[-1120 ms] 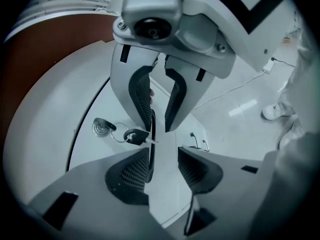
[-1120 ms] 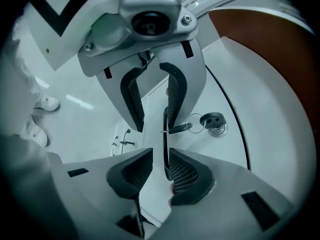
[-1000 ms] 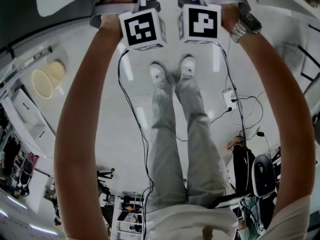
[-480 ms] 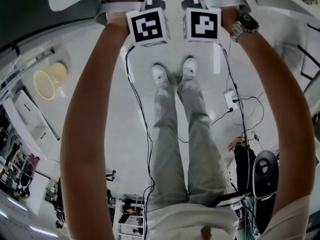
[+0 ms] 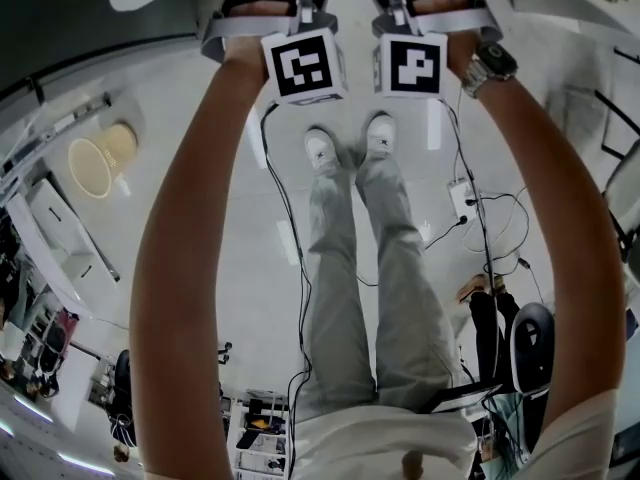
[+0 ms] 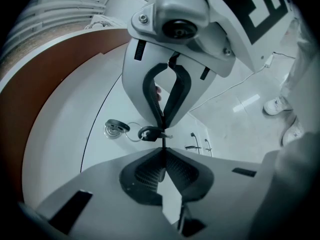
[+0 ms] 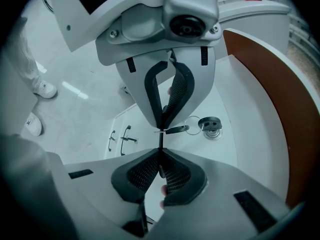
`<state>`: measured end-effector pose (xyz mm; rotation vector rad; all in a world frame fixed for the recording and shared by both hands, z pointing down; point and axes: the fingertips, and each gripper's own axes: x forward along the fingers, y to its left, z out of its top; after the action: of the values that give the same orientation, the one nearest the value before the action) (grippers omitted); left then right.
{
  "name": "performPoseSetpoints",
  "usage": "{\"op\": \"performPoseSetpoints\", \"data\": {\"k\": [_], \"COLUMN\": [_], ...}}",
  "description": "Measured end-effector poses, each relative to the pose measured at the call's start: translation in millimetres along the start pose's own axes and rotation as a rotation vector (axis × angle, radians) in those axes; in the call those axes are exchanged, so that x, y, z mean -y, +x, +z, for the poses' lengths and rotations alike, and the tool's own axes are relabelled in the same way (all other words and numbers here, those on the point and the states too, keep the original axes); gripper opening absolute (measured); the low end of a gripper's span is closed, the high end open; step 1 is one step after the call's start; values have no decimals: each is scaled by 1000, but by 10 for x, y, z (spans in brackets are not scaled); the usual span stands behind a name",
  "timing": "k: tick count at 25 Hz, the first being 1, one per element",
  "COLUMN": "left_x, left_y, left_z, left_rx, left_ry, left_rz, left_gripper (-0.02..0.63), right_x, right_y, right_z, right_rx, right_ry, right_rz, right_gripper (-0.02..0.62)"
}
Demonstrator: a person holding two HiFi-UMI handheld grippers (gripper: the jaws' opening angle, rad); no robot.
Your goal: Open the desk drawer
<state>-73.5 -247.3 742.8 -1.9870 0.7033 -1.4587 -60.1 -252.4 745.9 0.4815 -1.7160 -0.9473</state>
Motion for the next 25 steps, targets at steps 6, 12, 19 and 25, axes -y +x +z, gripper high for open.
{"op": "performPoseSetpoints", "data": {"k": [6, 12, 19, 25], "left_x": [88, 248, 359, 499], "left_y": [-79, -194, -329, -425], "left_z": [30, 59, 117, 125], "left_rx": [5, 11, 1, -2], "left_ry": [-4, 11, -22, -50], "left_rz": [-12, -15, -39, -58], "left_gripper": [23, 23, 23, 23], "right_x": [-94, -217, -319, -446], "right_y": [-89, -228, -387, -485], "right_z": [26, 78, 123, 183], "right_rx": [-3, 2, 5, 17], "right_ry": [9, 24, 37, 46], "right_rz": [9, 9, 12, 26], "right_gripper": [38, 38, 38, 38]}}
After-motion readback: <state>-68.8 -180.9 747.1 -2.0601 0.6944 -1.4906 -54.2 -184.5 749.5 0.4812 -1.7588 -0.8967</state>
